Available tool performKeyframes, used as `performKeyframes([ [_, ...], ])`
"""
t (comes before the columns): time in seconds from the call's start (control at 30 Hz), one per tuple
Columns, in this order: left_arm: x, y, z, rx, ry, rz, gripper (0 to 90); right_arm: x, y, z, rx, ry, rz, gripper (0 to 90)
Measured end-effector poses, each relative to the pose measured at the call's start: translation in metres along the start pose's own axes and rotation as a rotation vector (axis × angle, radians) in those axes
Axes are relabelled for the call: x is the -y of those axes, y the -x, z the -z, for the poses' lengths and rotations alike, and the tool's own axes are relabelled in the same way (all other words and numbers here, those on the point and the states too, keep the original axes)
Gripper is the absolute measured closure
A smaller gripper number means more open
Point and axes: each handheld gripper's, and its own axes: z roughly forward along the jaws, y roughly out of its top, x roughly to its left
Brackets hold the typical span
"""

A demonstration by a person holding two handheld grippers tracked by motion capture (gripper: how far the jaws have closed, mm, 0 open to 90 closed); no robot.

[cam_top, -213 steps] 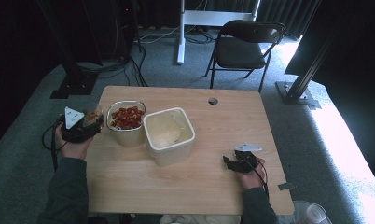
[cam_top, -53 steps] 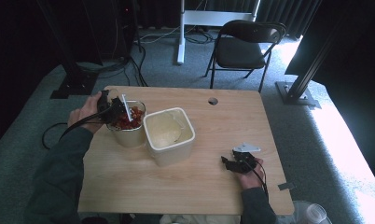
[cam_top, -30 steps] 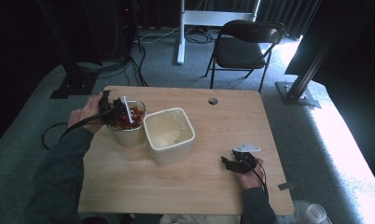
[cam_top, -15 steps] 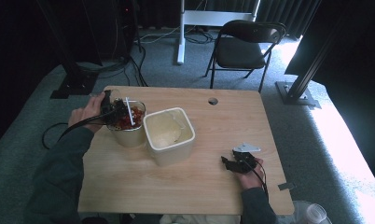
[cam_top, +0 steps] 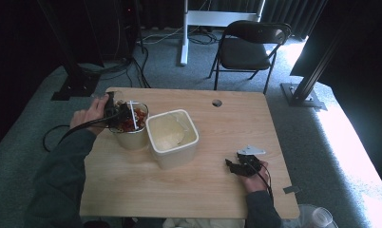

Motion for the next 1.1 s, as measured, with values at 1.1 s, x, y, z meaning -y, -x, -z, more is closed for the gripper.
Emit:
performKeyframes([
  [1.1,0.002,-0.0026,-0.0008,-0.032,-0.013,-0.038,40.0,-0.0001,-0.0001,-0.0002,-0.001,0.0,0.001,36.5],
])
